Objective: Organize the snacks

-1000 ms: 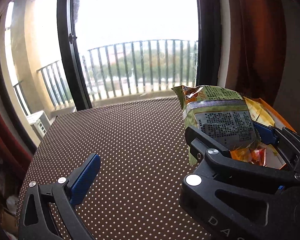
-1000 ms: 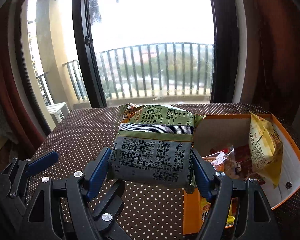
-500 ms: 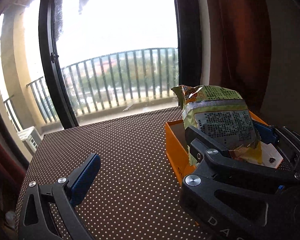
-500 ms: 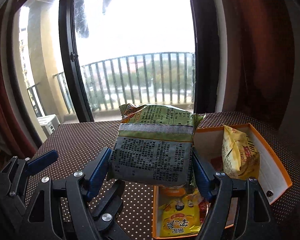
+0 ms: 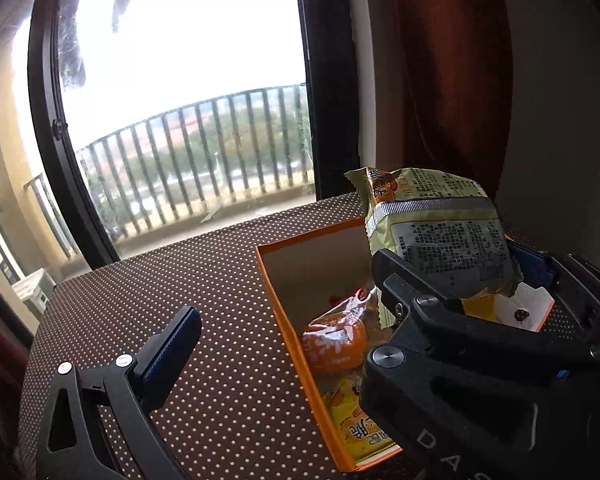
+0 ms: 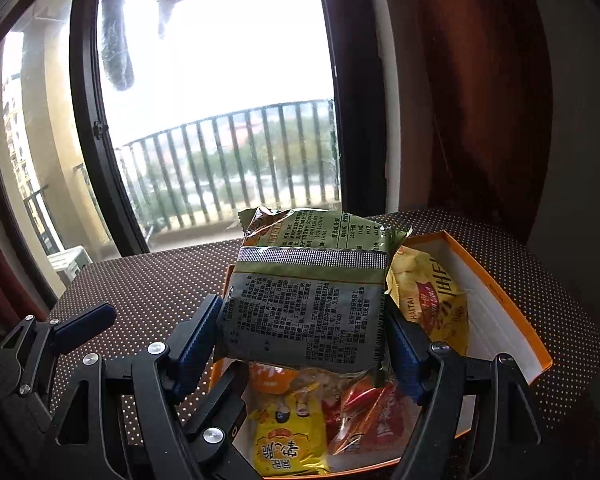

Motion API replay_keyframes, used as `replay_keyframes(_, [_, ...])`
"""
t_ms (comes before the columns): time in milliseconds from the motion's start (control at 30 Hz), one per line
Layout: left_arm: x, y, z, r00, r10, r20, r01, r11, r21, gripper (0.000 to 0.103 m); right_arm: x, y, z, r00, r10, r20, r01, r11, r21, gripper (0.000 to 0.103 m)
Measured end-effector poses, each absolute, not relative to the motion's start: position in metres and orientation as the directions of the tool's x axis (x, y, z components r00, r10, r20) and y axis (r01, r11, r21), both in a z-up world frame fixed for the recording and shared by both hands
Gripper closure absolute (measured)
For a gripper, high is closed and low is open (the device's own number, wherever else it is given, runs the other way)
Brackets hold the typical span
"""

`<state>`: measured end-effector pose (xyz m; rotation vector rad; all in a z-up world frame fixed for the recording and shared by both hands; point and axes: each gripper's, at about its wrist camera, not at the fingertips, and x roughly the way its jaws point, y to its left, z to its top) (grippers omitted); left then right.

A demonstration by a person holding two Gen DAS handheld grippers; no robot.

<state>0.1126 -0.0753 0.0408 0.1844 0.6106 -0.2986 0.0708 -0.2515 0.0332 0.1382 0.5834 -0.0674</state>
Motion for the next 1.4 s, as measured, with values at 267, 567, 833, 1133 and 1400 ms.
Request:
replay_keyframes(267, [0.128,-0.096,0.014,0.73,-0.197,-0.654,0.343,0.934,0.102,0.001,0.089,-0.266,0.003,0.783,-0.018,-0.621,0.137,0.98,0.144,0.025])
replay_keyframes(567, [0.142,-0.095,0.001,0.703,-0.171,-0.69,0.31,0.947,0.081,0.001,0.118,-0.261,-0.016,0.751,0.01,-0.66,0.128,0.979,0.16,0.021])
replay_keyframes(833, [0.143,-0.086,-0.01,0.678,-0.182,-0.712,0.303,0.952,0.045,0.001,0.118,-0.257,-0.022,0.73,-0.017,-0.683,0.14,0.982,0.125,0.013])
replay_keyframes(1133, [0.127,-0.076,-0.01,0.692,-0.197,-0.695,0.307,0.951,0.036,0.001,0.093,-0.254,-0.016,0.741,-0.038,-0.67,0.15,0.983,0.11,0.008])
replay_keyframes(1400, [0.096,-0.062,0.01,0.759,-0.192,-0.623,0.279,0.959,0.044,0.0,0.065,-0.242,0.005,0.784,-0.062,-0.618,0.135,0.988,0.073,0.008])
